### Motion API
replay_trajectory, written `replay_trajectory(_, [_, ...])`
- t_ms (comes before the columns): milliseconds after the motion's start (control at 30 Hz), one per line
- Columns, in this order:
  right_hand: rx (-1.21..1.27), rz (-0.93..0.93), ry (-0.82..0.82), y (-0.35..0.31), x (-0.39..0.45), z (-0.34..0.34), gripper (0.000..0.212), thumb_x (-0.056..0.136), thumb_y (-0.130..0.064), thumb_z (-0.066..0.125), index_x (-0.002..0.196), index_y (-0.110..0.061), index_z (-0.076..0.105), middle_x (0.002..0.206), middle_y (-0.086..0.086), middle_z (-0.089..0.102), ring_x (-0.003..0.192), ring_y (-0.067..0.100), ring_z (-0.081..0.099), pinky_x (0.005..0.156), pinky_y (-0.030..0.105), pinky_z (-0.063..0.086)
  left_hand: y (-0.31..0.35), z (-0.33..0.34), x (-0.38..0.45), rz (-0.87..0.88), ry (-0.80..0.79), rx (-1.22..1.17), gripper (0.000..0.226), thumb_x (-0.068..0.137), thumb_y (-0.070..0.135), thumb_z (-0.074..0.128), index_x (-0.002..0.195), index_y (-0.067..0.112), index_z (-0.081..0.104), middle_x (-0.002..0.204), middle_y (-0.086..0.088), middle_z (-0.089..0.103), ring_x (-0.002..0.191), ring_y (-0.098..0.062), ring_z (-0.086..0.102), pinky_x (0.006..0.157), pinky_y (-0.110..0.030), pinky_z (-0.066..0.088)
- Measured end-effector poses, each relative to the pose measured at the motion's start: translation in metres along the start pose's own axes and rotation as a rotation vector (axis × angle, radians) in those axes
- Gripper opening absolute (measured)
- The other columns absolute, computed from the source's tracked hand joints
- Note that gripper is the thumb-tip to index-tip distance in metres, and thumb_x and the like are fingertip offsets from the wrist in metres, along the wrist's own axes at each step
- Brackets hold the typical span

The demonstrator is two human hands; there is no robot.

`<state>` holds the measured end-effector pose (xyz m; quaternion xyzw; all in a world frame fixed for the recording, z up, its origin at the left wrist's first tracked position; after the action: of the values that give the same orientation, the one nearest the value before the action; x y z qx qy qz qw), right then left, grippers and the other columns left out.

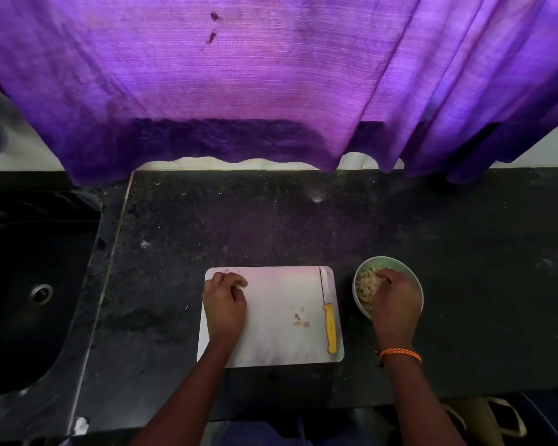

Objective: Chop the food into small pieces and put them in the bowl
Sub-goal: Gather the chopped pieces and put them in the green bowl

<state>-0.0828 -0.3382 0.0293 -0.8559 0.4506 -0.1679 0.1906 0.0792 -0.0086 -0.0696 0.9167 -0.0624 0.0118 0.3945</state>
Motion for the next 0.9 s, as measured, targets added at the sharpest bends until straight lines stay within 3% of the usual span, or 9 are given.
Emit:
replay_trajectory(100, [0.147, -0.076, 0.011, -0.02, -0.01, -0.001, 0.019, 0.097, -0.004, 0.055, 0.087, -0.013, 0.069, 0.088, 0.002, 0.067, 0.077, 0.014, 0.056, 0.071, 0.032, 0.045, -0.001, 0.0, 0.0, 0.004, 0.008, -0.005, 0.044, 0.077, -0.018, 0.057, 0.086, 0.022, 0.073, 0.095, 0.01, 0.065, 0.099, -0.024, 0.057, 0.087, -0.03, 0.042])
replay_trajectory(167, [0.214, -0.202, -0.048, -0.041, -0.023, 0.008, 0.019, 0.096, -0.006, 0.055, 0.084, -0.016, 0.065, 0.086, -0.004, 0.061, 0.08, 0.013, 0.054, 0.071, 0.032, 0.043, 0.0, 0.0, 0.001, 0.001, 0.011, 0.002, 0.044, 0.076, -0.018, 0.057, 0.085, 0.022, 0.073, 0.094, 0.01, 0.065, 0.097, -0.024, 0.058, 0.086, -0.029, 0.041])
replay_trajectory(267, [0.218, -0.434, -0.283, -0.065, -0.061, 0.05, 0.017, 0.09, -0.006, 0.056, 0.096, -0.017, 0.068, 0.098, -0.004, 0.062, 0.095, 0.013, 0.057, 0.083, 0.028, 0.047, 0.0, 0.0, 0.0, -0.006, 0.012, 0.008, 0.044, 0.076, -0.017, 0.057, 0.085, 0.023, 0.073, 0.094, 0.01, 0.064, 0.095, -0.023, 0.057, 0.084, -0.03, 0.042])
replay_trajectory(333, [0.075, -0.563, -0.421, -0.068, -0.09, 0.084, 0.028, 0.087, -0.005, 0.06, 0.111, -0.015, 0.07, 0.116, 0.0, 0.063, 0.111, 0.016, 0.058, 0.093, 0.031, 0.052, 0.001, 0.001, 0.0, -0.004, 0.008, 0.01, 0.044, 0.076, -0.017, 0.057, 0.085, 0.023, 0.073, 0.094, 0.01, 0.064, 0.094, -0.023, 0.056, 0.084, -0.028, 0.04])
replay_trajectory(433, [-0.094, -0.663, -0.485, -0.062, -0.123, 0.112, 0.052, 0.081, 0.0, 0.07, 0.132, -0.008, 0.064, 0.136, 0.011, 0.059, 0.127, 0.025, 0.056, 0.105, 0.04, 0.052, 0.0, 0.0, 0.0, -0.006, 0.008, 0.008, 0.044, 0.077, -0.017, 0.058, 0.086, 0.023, 0.073, 0.095, 0.01, 0.064, 0.095, -0.021, 0.055, 0.085, -0.03, 0.041])
replay_trajectory(533, [-0.161, -0.745, -0.533, -0.057, -0.146, 0.115, 0.071, 0.074, 0.004, 0.076, 0.142, -0.005, 0.057, 0.142, 0.015, 0.057, 0.13, 0.028, 0.056, 0.108, 0.038, 0.05, 0.0, -0.001, -0.001, -0.022, 0.013, 0.009, 0.043, 0.078, -0.016, 0.058, 0.087, 0.023, 0.073, 0.097, 0.01, 0.064, 0.096, -0.019, 0.053, 0.085, -0.032, 0.043])
replay_trajectory(667, [-0.269, -0.898, -0.541, -0.044, -0.154, 0.106, 0.062, 0.083, -0.003, 0.068, 0.144, -0.005, 0.054, 0.143, 0.013, 0.054, 0.131, 0.03, 0.053, 0.11, 0.042, 0.048, 0.001, 0.0, 0.0, -0.021, 0.013, 0.004, 0.042, 0.078, -0.017, 0.058, 0.086, 0.022, 0.073, 0.096, 0.009, 0.064, 0.096, -0.02, 0.054, 0.084, -0.027, 0.039])
replay_trajectory(800, [-0.307, -0.845, -0.564, -0.033, -0.146, 0.094, 0.062, 0.077, -0.002, 0.079, 0.136, -0.002, 0.061, 0.138, 0.012, 0.057, 0.129, 0.029, 0.055, 0.099, 0.038, 0.057, 0.001, 0.0, -0.001, -0.026, 0.009, 0.003, 0.042, 0.079, -0.017, 0.057, 0.086, 0.021, 0.074, 0.097, 0.01, 0.065, 0.098, -0.02, 0.054, 0.086, -0.029, 0.04])
replay_trajectory(900, [-0.328, -0.826, -0.552, -0.04, -0.148, 0.087, 0.056, 0.067, -0.003, 0.086, 0.12, -0.003, 0.069, 0.121, 0.011, 0.064, 0.109, 0.026, 0.063, 0.074, 0.032, 0.061, 0.001, 0.0, -0.002, -0.032, 0.008, 0.002, 0.042, 0.08, -0.016, 0.057, 0.087, 0.022, 0.074, 0.098, 0.009, 0.065, 0.097, -0.019, 0.051, 0.086, -0.031, 0.041])
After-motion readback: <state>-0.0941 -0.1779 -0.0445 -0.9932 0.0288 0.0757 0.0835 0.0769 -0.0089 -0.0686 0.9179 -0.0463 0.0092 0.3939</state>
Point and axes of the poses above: each hand's wrist, its own x-axis towards the middle knuckle, its own z-axis out of the palm, y = z × x, the point moved 7 cm from there along x, towards the middle knuckle
